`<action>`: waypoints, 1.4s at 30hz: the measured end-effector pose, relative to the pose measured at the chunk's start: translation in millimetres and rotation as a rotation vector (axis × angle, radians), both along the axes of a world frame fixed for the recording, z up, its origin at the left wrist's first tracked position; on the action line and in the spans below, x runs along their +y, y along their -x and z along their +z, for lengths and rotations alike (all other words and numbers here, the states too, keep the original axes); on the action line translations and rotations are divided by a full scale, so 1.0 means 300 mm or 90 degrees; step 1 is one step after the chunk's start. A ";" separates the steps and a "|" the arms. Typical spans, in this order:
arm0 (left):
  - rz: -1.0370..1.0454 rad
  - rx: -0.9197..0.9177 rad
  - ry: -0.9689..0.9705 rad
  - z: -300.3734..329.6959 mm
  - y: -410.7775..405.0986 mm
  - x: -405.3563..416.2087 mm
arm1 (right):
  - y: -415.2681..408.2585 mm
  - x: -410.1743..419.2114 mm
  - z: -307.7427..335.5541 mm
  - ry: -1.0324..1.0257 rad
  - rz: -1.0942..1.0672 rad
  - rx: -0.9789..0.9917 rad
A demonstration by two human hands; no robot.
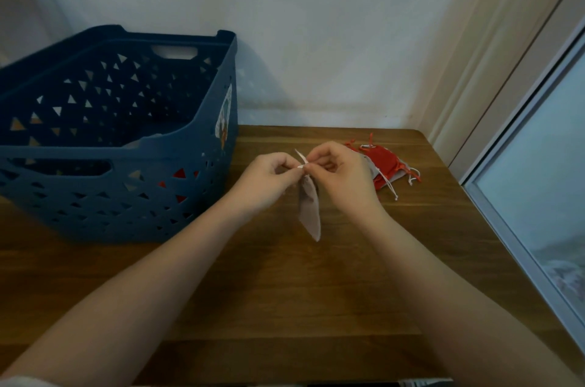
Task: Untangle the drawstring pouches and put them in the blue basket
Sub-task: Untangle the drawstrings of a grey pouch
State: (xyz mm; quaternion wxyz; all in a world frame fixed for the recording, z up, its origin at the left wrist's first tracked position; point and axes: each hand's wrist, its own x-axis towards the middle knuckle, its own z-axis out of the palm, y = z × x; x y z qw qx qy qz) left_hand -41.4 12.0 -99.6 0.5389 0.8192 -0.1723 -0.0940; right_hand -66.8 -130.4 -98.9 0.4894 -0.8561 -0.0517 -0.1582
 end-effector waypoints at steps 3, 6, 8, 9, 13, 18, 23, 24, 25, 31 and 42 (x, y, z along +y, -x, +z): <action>0.020 -0.102 -0.110 0.004 -0.005 -0.009 | -0.002 0.002 -0.001 0.109 -0.020 -0.012; 0.044 -0.183 -0.206 0.007 -0.014 -0.013 | -0.009 0.002 0.001 0.335 -0.015 -0.010; 0.051 -0.217 -0.224 0.000 -0.017 -0.014 | -0.012 0.005 -0.003 0.385 -0.009 -0.005; 0.052 -0.234 -0.227 -0.003 -0.016 -0.015 | -0.011 0.008 -0.004 0.380 -0.008 -0.003; 0.060 -0.276 -0.220 -0.006 -0.009 -0.019 | -0.010 0.011 -0.002 0.153 0.035 0.101; 0.067 -0.302 -0.206 0.005 -0.006 -0.022 | -0.008 -0.023 0.021 -0.230 0.118 0.333; 0.121 -0.323 -0.143 0.008 -0.001 -0.038 | -0.019 -0.024 0.018 -0.553 0.106 0.410; 0.114 -0.329 -0.150 0.003 0.003 -0.041 | -0.021 -0.025 0.015 -0.583 0.095 0.409; 0.101 -0.334 -0.154 -0.005 0.006 -0.043 | -0.021 -0.027 0.012 -0.596 0.086 0.406; 0.087 -0.341 -0.178 -0.016 0.003 -0.049 | -0.018 -0.024 0.010 -0.586 0.060 0.399; 0.064 -0.273 -0.385 -0.024 -0.017 -0.030 | -0.052 -0.063 -0.028 -0.649 -0.001 0.414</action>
